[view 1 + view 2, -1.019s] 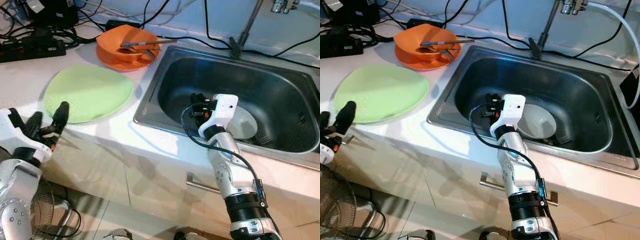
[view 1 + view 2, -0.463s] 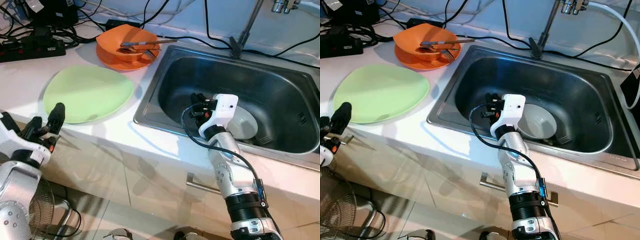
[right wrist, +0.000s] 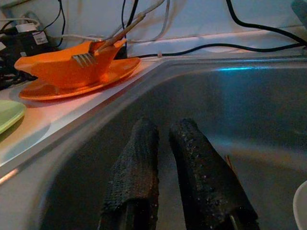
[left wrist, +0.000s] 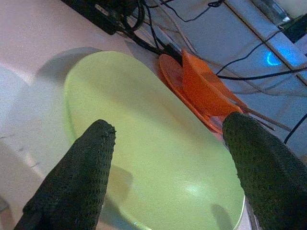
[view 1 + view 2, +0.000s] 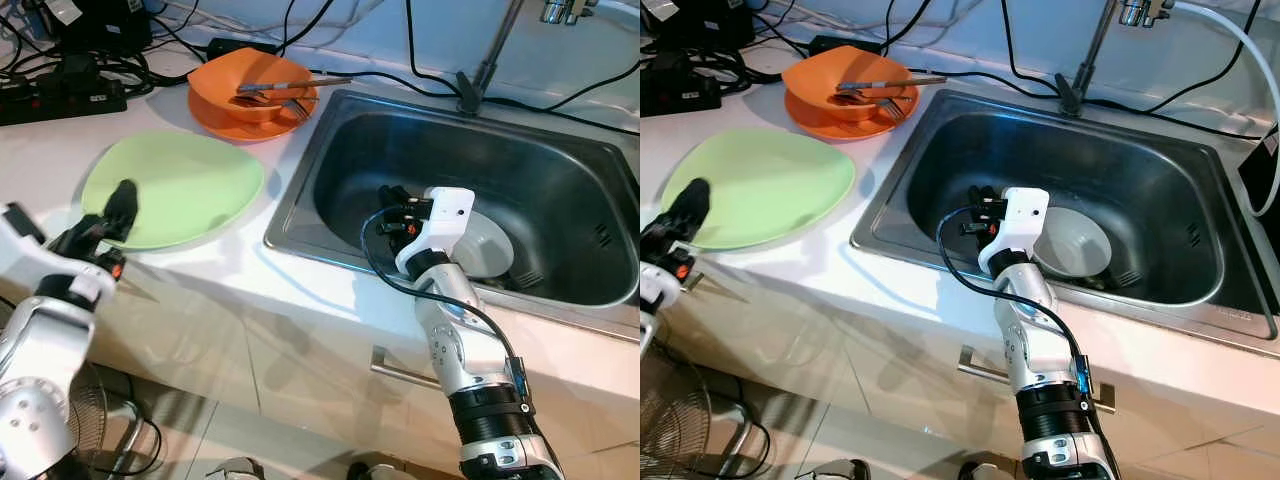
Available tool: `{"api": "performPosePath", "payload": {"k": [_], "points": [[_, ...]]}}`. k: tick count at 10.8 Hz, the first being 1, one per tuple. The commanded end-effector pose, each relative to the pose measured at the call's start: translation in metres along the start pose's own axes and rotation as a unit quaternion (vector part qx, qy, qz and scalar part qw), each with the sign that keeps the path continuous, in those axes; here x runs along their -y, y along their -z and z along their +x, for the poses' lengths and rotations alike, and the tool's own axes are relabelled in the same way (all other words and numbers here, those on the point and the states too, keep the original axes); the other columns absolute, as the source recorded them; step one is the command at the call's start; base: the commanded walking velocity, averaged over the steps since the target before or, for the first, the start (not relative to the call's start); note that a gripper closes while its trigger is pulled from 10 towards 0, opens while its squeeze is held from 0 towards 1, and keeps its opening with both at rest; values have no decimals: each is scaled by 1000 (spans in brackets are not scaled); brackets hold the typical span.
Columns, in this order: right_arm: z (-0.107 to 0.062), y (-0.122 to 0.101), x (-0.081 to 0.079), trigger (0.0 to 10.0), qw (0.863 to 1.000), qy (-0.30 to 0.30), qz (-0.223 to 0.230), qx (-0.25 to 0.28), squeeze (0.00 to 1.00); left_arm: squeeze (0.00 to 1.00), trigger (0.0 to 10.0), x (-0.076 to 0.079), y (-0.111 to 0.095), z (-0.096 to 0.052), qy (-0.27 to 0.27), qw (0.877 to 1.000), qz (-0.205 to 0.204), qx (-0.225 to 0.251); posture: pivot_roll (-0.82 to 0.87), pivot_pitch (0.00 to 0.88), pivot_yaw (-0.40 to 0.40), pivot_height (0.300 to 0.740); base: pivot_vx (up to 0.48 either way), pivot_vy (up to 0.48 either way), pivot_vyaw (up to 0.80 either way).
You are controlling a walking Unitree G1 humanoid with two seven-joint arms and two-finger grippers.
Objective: Kitchen organization
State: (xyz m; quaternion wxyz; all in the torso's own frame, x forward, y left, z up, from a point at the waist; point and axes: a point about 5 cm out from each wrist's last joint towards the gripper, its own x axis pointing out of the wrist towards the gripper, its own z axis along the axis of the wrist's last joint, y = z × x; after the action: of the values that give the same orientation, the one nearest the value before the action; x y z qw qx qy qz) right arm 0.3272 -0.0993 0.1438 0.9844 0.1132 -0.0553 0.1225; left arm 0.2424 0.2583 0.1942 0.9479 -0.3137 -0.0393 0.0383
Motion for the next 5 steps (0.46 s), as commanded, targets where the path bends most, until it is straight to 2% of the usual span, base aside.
{"api": "performPosePath", "payload": {"k": [1, 3, 5], "points": [[-5, 14, 9, 10000, 999, 17, 7, -35, 0, 0, 10000, -5, -1, -3, -12, 1000, -3, -7, 139, 109, -39, 740, 0, 0, 0], [-4, 14, 9, 10000, 999, 14, 7, -37, 0, 0, 10000, -13, -6, -9, -39, 999, 19, -4, 142, 111, -43, 740, 0, 0, 0], [-4, 14, 9, 10000, 999, 13, 6, -38, 0, 0, 10000, -10, -1, -12, -42, 999, 6, -14, 140, 111, -48, 740, 0, 0, 0]]}}
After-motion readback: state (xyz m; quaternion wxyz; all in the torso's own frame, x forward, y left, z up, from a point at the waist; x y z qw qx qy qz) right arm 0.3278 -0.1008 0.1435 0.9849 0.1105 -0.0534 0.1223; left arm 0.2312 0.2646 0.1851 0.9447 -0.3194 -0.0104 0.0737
